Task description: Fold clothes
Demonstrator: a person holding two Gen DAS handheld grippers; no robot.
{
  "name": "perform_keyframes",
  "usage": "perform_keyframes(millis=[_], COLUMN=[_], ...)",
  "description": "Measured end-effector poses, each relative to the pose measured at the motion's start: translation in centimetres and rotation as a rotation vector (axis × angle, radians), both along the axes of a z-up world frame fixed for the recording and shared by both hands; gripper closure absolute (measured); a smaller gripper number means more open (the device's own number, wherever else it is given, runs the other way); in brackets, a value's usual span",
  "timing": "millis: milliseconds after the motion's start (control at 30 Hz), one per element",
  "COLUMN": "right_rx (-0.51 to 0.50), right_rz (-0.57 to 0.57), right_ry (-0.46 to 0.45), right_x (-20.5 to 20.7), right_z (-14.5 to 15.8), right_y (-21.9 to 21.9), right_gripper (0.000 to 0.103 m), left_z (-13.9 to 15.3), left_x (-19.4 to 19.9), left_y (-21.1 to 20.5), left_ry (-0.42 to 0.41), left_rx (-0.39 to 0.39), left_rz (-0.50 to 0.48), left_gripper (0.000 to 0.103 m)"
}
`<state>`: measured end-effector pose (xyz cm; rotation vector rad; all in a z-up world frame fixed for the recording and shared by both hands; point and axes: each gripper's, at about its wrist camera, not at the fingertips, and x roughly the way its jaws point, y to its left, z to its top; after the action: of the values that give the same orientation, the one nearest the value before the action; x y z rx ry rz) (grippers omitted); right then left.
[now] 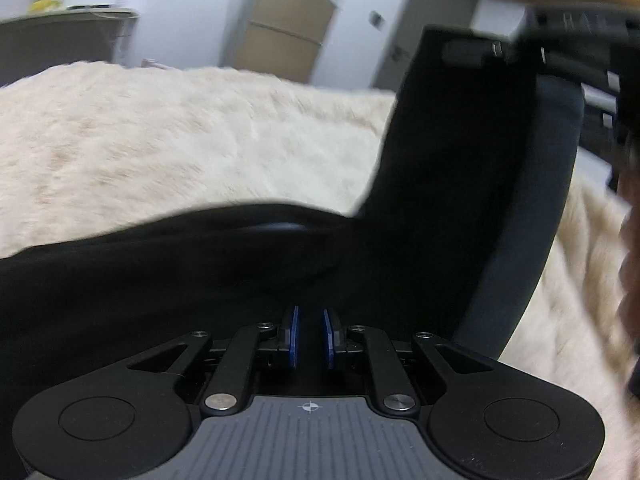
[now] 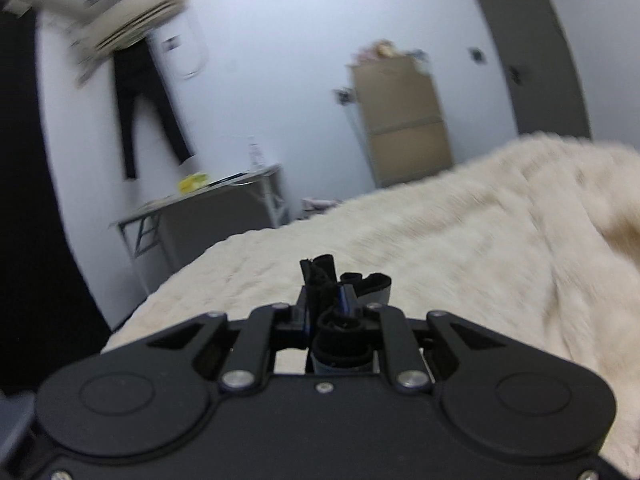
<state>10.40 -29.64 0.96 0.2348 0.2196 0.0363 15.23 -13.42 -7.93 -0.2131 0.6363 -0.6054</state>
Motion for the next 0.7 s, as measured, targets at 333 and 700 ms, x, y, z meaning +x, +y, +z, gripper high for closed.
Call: perform_keyframes(millis=[333, 700], right_rx=[-0.369, -0.652], right_rz=[0.187, 0.550], right_ry=[-0.073, -0.002], right_x=[-1.7, -4.3], right_z=[-1.0, -8.1], right_y=[14.5, 25.5], right_gripper=[0.090, 0.037], left_z=[4.7, 3.8], left_x=[-6.8, -7.8], left_y=[25.0, 24.5], left_ry=[-0.110, -0.069], left_rx=[-0.253, -0.245], left_rz=[0.564, 0.531], left_gripper=[0.089, 0.080])
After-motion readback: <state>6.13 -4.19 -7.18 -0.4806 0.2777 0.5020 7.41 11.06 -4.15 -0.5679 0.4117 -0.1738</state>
